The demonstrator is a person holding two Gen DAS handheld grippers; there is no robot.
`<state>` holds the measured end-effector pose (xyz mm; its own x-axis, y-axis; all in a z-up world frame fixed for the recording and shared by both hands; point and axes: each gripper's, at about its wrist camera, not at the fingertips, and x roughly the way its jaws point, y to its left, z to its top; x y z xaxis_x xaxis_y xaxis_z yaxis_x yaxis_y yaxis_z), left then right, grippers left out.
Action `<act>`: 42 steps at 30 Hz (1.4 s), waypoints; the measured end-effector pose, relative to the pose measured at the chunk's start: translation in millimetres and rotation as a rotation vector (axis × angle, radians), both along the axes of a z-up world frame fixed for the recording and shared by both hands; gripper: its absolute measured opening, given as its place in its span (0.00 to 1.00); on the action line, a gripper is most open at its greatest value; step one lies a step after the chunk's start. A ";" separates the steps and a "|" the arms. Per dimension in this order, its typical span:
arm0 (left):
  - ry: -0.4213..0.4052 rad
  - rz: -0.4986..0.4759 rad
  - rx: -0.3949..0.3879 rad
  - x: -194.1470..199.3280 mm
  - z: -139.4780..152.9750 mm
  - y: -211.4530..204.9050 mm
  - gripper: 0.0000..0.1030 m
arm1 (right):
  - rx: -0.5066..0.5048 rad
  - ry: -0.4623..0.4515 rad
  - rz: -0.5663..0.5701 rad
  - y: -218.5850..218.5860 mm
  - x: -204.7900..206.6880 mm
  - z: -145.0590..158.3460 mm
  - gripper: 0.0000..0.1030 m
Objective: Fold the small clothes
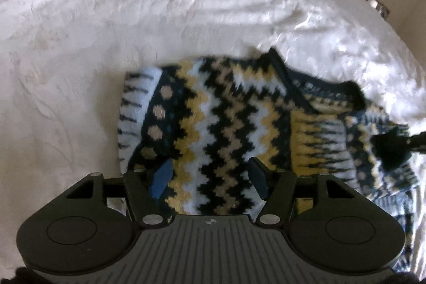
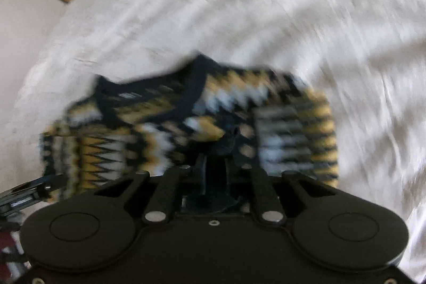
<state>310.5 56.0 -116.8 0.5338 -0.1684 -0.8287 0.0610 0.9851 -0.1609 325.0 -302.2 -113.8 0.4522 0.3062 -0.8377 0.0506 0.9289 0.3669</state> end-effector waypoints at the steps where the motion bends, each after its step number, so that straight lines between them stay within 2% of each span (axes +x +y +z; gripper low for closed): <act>1: -0.022 -0.002 -0.002 -2.9 8.1 -0.9 0.59 | -0.005 -0.035 0.019 3.7 -3.4 12.6 0.20; 5: -0.092 -0.032 -0.002 -8.2 36.1 -5.7 0.59 | -0.029 -0.174 0.026 2.2 -24.7 63.1 0.19; 7: -0.109 -0.053 0.000 -6.9 44.9 -8.9 0.59 | -0.053 -0.188 -0.026 -10.0 -32.2 69.2 0.19; 11: -0.088 -0.078 0.017 5.8 36.6 -17.2 0.59 | -0.100 -0.090 -0.044 -29.8 -30.7 37.0 0.21; 12: -0.077 -0.082 0.026 10.0 30.4 -18.5 0.59 | -0.112 -0.073 -0.037 -31.5 -28.6 25.6 0.28; 15: -0.002 -0.084 0.059 21.1 9.5 -17.3 0.59 | -0.198 0.002 -0.043 -34.8 -24.1 2.7 0.29; 16: 0.018 -0.083 0.060 23.1 5.3 -15.7 0.59 | -0.195 0.004 -0.063 -38.0 -25.6 2.3 0.29; 19: 0.002 -0.073 0.040 21.9 6.5 -8.9 0.59 | -0.151 -0.087 -0.131 -46.3 -32.4 22.5 0.29; 22: 0.019 -0.071 0.045 24.3 0.5 -6.8 0.59 | -0.105 -0.121 -0.111 -48.1 -23.2 25.7 0.29; 24: 0.041 -0.062 0.049 26.6 -6.7 -6.1 0.59 | -0.080 -0.092 -0.096 -49.4 -8.7 13.4 0.29; 26: 0.049 -0.054 0.046 27.7 -11.1 -4.9 0.59 | -0.127 -0.062 -0.081 -46.9 3.5 0.2 0.29; 29: 0.055 -0.049 0.041 28.2 -16.2 -2.8 0.59 | -0.173 0.036 -0.164 -61.7 16.4 -25.6 0.26; 31: 0.055 -0.051 0.040 28.3 -17.6 -2.3 0.59 | -0.179 0.064 -0.210 -72.8 17.6 -34.2 0.38; 36: 0.027 -0.044 0.026 24.2 -5.8 -2.8 0.59 | -0.172 -0.005 -0.205 -75.9 -2.8 -14.4 0.39; 38: 0.012 -0.047 0.019 19.1 4.7 -4.3 0.60 | -0.158 -0.036 -0.208 -74.7 -15.8 -3.0 0.48; 39: 0.008 -0.051 0.015 15.5 9.6 -5.3 0.60 | -0.154 -0.051 -0.205 -74.4 -23.6 2.3 0.57; 40: 0.001 -0.055 0.011 10.4 15.0 -6.7 0.62 | -0.150 -0.068 -0.194 -71.4 -31.6 8.0 0.62; 42: -0.010 -0.066 0.009 -0.9 24.7 -11.4 0.72 | -0.141 -0.088 -0.166 -63.9 -38.4 17.3 0.63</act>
<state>309.6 44.6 -92.1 0.5303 -0.1962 -0.8248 0.1278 0.9802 -0.1510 286.5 -366.1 -96.5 0.5603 0.1040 -0.8218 0.1806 0.9529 0.2437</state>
